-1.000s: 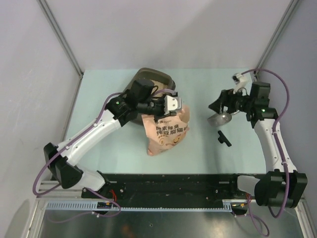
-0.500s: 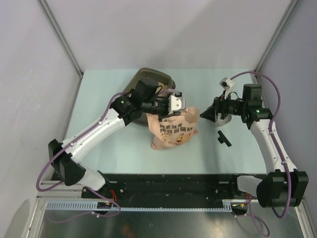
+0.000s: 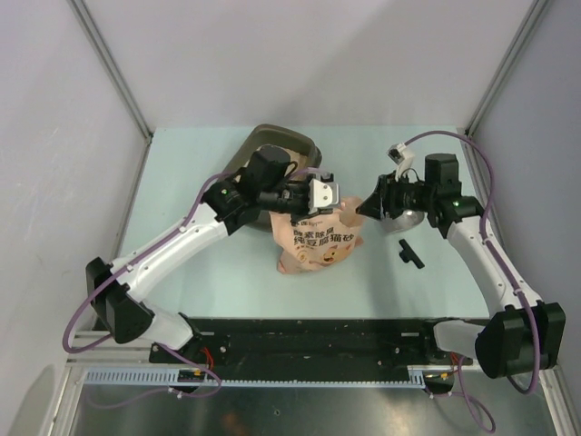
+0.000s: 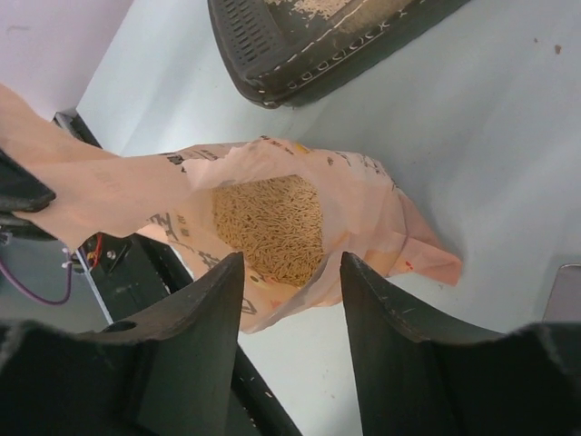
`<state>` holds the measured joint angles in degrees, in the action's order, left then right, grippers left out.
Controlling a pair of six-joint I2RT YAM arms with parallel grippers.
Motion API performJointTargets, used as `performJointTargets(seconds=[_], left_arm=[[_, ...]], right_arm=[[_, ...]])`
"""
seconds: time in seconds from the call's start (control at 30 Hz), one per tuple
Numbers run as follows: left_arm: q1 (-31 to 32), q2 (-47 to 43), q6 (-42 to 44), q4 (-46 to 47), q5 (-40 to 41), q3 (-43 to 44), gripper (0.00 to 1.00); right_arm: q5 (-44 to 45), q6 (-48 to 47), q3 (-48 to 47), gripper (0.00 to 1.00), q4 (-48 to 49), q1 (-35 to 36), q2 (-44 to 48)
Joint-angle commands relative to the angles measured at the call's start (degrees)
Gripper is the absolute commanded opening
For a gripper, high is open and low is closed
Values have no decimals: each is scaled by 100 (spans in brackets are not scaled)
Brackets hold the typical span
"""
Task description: Fill the litter box with clean litter
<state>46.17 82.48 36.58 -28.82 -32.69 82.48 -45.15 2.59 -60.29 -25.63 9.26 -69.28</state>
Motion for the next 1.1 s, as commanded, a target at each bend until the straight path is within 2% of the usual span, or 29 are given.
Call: performJointTargets(seconds=[0.0, 0.1, 0.2, 0.27, 0.3, 0.37, 0.4, 0.47, 0.5, 0.6, 0.8, 0.9, 1.07], left_arm=[[111, -548, 139, 966, -273, 225, 0], [111, -548, 165, 966, -229, 207, 0], [120, -557, 192, 966, -212, 181, 0], [111, -557, 192, 966, -186, 164, 0], [120, -566, 201, 966, -168, 155, 0], [120, -584, 218, 975, -142, 120, 0], [111, -592, 227, 966, -107, 111, 0], [111, -636, 244, 966, -63, 58, 0], [111, -636, 262, 957, -36, 41, 0], [111, -680, 280, 966, 17, -38, 0], [111, -689, 218, 957, 52, -91, 0], [111, -645, 210, 957, 61, -48, 0], [111, -610, 165, 957, 78, 14, 0]], right_arm=[[375, 137, -9, 48, 155, 146, -42], [314, 145, 0, 32, 207, 173, -112], [191, 67, 0, 26, 216, 217, -165], [-142, -100, 0, 25, 251, 217, -218], [-379, -170, -9, 33, 260, 173, -288], [-1388, -241, -9, 52, 278, -62, -350], [-1661, -572, -9, 66, 269, -143, -358], [-1998, -986, -9, 75, 111, -283, -297], [-2024, -1519, -9, 79, 41, -328, -210], [-1981, -2164, -9, 83, -275, -302, -139], [-1604, -3720, 0, 80, -1145, 146, -33], [-1339, -3854, 114, 75, -1120, 322, -7], [-1085, -3486, 263, 70, -541, 454, 107]])
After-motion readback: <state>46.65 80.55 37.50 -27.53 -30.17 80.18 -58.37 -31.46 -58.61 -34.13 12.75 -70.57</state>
